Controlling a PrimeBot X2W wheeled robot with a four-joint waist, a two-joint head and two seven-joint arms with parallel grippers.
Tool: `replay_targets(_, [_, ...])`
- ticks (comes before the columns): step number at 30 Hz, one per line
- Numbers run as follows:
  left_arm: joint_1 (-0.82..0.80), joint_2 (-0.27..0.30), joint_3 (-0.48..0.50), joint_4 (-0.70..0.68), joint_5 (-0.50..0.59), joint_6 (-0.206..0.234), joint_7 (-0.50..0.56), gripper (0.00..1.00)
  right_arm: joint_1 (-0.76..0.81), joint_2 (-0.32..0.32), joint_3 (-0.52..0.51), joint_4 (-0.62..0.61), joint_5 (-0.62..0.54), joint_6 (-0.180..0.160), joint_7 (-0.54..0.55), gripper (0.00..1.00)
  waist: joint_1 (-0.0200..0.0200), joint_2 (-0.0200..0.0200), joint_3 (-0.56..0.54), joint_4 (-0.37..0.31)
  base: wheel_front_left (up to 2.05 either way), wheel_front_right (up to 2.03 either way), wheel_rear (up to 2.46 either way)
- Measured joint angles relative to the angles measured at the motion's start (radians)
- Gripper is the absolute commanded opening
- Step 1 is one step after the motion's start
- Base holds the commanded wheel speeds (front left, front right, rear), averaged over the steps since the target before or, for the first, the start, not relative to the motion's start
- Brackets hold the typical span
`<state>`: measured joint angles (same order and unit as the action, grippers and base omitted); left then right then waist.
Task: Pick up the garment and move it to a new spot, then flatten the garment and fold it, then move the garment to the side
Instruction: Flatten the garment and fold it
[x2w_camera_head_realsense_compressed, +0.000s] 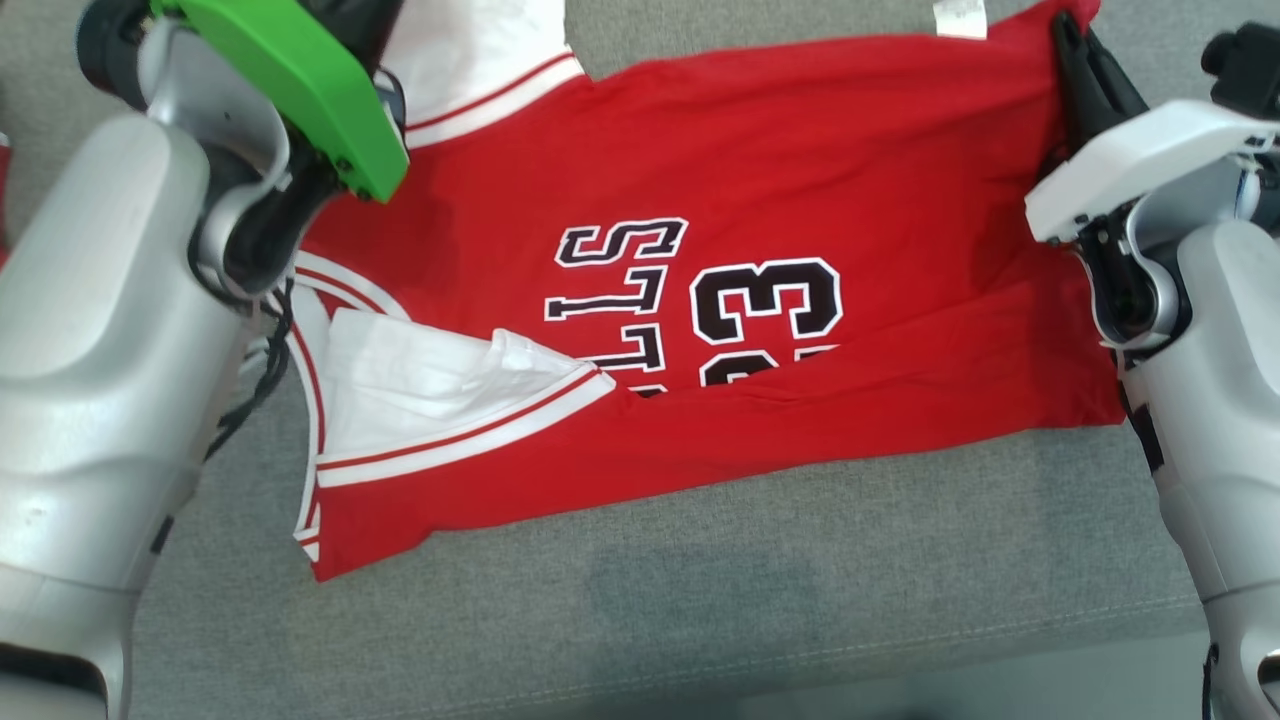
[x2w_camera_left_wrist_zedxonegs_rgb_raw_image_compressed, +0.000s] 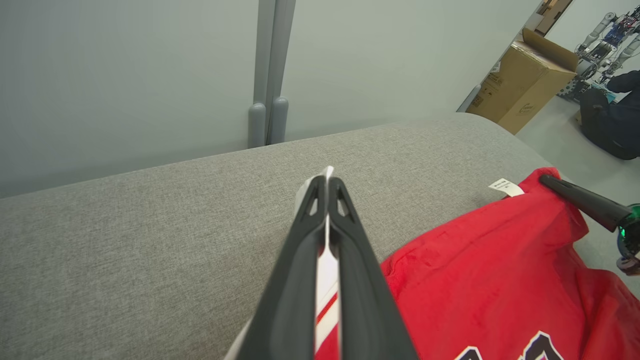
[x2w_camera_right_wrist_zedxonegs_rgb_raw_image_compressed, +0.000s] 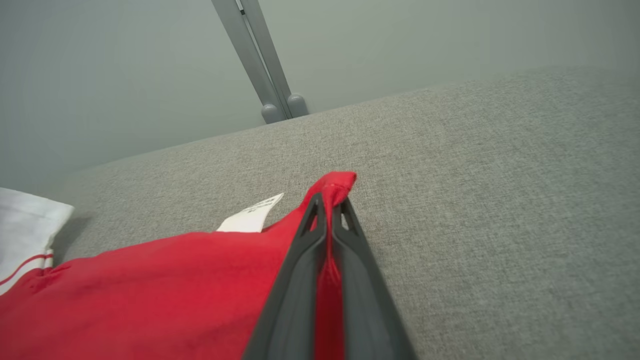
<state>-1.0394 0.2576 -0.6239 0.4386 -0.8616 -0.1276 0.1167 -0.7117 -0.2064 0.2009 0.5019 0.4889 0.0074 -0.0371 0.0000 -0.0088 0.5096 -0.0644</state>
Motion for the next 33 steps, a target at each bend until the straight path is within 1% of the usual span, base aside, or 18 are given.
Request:
replay_targets(6, [0.102,0.028,-0.023,-0.049,-0.046,0.0,-0.051,0.0,0.07,-0.02,-0.028,0.028,0.024,0.028,-0.045,0.0,0.0,0.0,-0.077,0.017,0.0,0.0,0.0])
replay_targets(11, [0.205,0.061,-0.035,-0.07,-0.086,0.0,-0.07,0.0,0.133,-0.03,-0.039,0.061,0.054,0.056,-0.067,0.0,0.0,0.0,-0.143,0.032,0.0,0.0,0.0])
replay_targets(15, [0.286,0.095,-0.052,-0.103,-0.122,0.0,-0.079,0.0,0.156,-0.03,-0.049,0.082,0.075,0.071,-0.075,0.0,-0.0001,0.0,-0.195,0.045,0.0,0.0,0.0])
replay_targets(16, [0.302,0.102,-0.061,-0.118,-0.126,0.0,-0.078,0.0,0.16,-0.032,-0.051,0.086,0.076,0.072,-0.078,0.0,0.0,0.0,-0.207,0.048,0.0,0.0,0.0])
replay_targets(17, [0.317,0.104,-0.07,-0.134,-0.133,0.0,-0.078,0.0,0.166,-0.037,-0.053,0.089,0.076,0.072,-0.078,0.04,0.0,0.0,-0.218,0.051,0.0,0.0,0.0])
replay_targets(18, [0.331,0.105,-0.085,-0.148,-0.14,0.0,-0.076,0.0,0.171,-0.042,-0.055,0.093,0.076,0.075,-0.078,0.04,0.0,0.0,-0.229,0.054,0.0,0.0,0.0])
replay_targets(22, [0.393,0.112,-0.132,-0.19,-0.14,0.0,-0.065,0.0,0.187,-0.062,-0.057,0.103,0.078,0.081,-0.078,0.02,-0.0001,0.0,-0.264,0.07,0.0,0.0,0.0])
replay_targets(24, [0.43,0.127,-0.143,-0.196,-0.14,0.0,-0.065,0.0,0.193,-0.064,-0.05,0.11,0.078,0.089,-0.082,0.0,-0.0001,0.0,-0.278,0.077,0.0,0.0,0.0])
replay_targets(29, [0.513,0.17,-0.148,-0.219,-0.146,0.0,-0.077,0.0,0.201,-0.079,-0.032,0.114,0.077,0.094,-0.086,0.0,-0.0001,0.0,-0.306,0.088,0.0,0.0,0.0])
replay_targets(33, [0.537,0.173,-0.155,-0.249,-0.147,0.0,-0.086,0.0,0.24,-0.11,-0.023,0.13,0.069,0.098,-0.077,0.0,-0.0001,0.0,-0.311,0.097,0.0,0.0,0.0])
